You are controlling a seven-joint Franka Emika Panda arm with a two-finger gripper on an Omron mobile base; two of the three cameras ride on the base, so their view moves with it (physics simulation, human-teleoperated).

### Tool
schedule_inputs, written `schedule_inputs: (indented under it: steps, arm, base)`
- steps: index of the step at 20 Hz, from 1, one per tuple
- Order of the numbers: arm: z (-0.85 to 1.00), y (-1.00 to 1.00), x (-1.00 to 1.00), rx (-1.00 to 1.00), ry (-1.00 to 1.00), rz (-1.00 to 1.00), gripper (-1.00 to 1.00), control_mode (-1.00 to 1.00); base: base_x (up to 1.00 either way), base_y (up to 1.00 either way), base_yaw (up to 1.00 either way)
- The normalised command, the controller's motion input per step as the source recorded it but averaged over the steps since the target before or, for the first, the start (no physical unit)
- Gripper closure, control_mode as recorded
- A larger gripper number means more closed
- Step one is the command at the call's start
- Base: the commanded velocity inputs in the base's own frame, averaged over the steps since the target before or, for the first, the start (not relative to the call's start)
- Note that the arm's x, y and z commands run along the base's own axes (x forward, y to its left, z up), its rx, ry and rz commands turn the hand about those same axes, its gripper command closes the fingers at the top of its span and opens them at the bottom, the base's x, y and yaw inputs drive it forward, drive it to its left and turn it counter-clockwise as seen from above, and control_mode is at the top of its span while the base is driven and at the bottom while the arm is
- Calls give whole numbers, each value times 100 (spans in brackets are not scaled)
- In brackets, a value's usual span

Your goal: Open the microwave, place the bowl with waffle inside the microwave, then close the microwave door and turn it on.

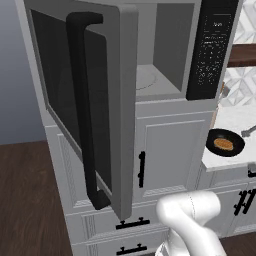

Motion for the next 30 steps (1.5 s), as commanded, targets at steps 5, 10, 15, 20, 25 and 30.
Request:
schedule_inputs:
  steps: [5, 10, 15, 20, 25, 30]
  arm:
    - [-47, -100, 51, 0, 18, -11, -100, -100]
    - [-41, -100, 69, 0, 20, -7, -100, -100]
    - [-52, -100, 62, 0, 15, -6, -100, -100]
    - [-64, -88, 45, -1, 5, -7, -100, -100]
    - [-46, -53, 49, -7, 2, -12, -100, -100]
    - [-34, -16, 45, -5, 0, -5, -100, -100]
  base:
    - [0, 0, 0]
    - [0, 0, 0]
    - [0, 0, 0]
    - [0, 0, 0]
    - [0, 0, 0]
    - [0, 0, 0]
